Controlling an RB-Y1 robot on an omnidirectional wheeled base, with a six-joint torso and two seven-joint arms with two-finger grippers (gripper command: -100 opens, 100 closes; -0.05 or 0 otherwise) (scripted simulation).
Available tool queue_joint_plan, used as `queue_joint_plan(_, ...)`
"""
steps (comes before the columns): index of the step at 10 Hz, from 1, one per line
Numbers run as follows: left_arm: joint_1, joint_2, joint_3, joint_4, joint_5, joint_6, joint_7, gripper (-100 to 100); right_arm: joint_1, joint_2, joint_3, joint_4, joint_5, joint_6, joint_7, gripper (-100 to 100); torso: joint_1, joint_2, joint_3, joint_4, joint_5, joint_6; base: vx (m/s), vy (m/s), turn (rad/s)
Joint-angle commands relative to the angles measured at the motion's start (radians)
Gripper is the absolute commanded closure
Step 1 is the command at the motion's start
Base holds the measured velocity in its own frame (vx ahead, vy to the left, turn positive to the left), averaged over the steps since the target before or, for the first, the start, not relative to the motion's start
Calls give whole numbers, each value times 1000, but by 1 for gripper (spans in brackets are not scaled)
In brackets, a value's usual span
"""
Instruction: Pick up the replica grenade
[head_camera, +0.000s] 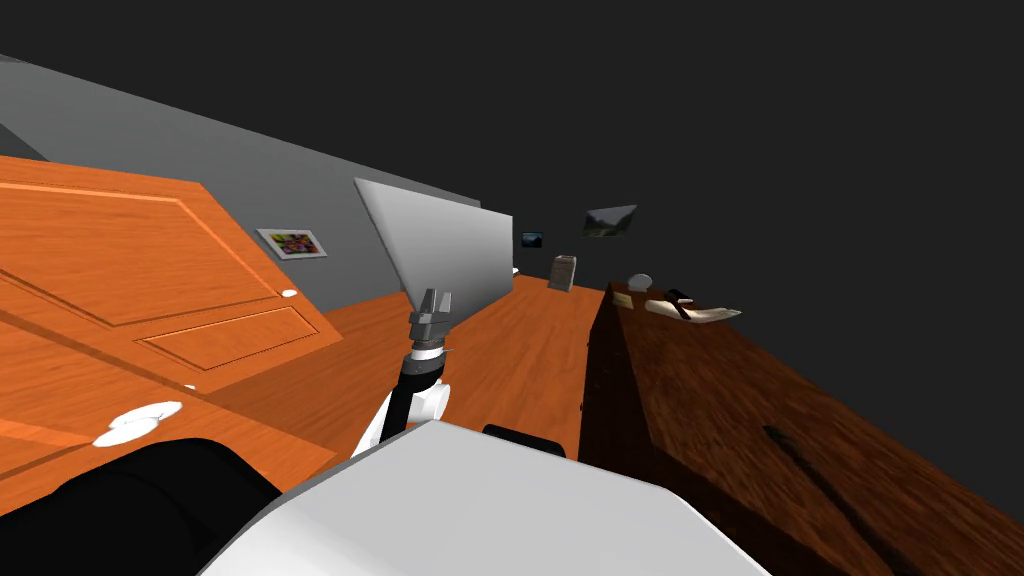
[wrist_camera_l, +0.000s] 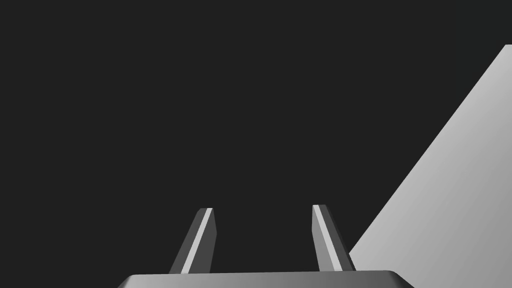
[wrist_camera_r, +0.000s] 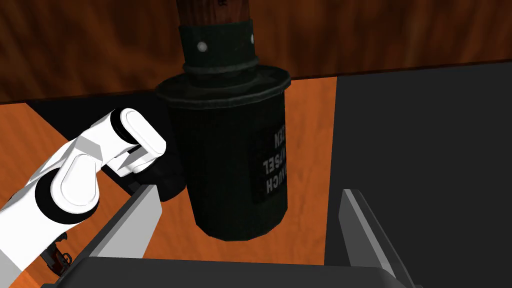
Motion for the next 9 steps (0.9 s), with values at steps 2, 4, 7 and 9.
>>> queue_joint_plan(2, 0, 0, 0, 0, 0, 0, 0, 0, -21, -12, 13, 54, 37, -9, 29, -100, -1, -2, -1, 0, 0, 0, 280, -92, 154)
queue_joint_plan(4, 0, 0, 0, 0, 0, 0, 0, 0, -19, -11, 11, 52, 39, -10, 27, -100, 1, -1, -1, 0, 0, 0, 175, -69, 75)
queue_joint_plan(7, 0, 0, 0, 0, 0, 0, 0, 0, -24, -9, 20, 55, 46, 5, 92, -100, 7, 8, 5, 2, 2, 3, 129, -20, -217)
queue_joint_plan(9, 0, 0, 0, 0, 0, 0, 0, 0, -27, -5, 28, 58, 52, 19, 152, -100, 4, 5, 3, 1, 1, 2, 202, -48, -330)
